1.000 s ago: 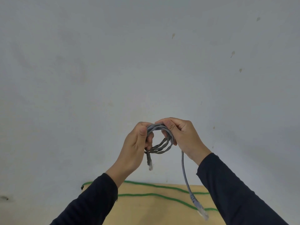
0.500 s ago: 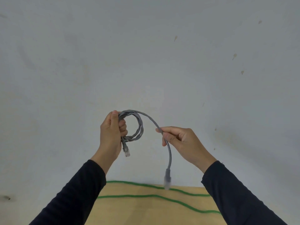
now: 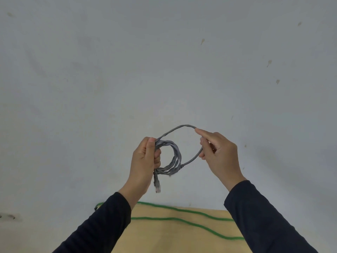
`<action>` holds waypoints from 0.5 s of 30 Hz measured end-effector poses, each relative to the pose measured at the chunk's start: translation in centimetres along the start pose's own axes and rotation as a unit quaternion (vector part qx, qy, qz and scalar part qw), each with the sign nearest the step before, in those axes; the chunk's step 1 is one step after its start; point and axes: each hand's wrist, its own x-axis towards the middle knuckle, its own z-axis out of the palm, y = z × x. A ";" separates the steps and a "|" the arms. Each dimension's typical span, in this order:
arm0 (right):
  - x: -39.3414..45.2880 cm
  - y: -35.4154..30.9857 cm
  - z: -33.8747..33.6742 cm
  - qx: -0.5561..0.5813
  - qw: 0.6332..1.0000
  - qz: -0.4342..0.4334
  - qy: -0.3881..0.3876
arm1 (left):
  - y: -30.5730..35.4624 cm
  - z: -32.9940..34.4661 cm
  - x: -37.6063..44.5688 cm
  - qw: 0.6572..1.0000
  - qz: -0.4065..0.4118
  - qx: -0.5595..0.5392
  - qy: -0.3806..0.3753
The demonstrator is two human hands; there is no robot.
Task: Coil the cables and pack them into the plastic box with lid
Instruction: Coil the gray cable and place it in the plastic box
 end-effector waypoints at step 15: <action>0.8 1.5 -1.0 0.118 0.985 0.122 0.015 | -0.2 0.4 0.0 0.991 -0.073 -0.065 -0.089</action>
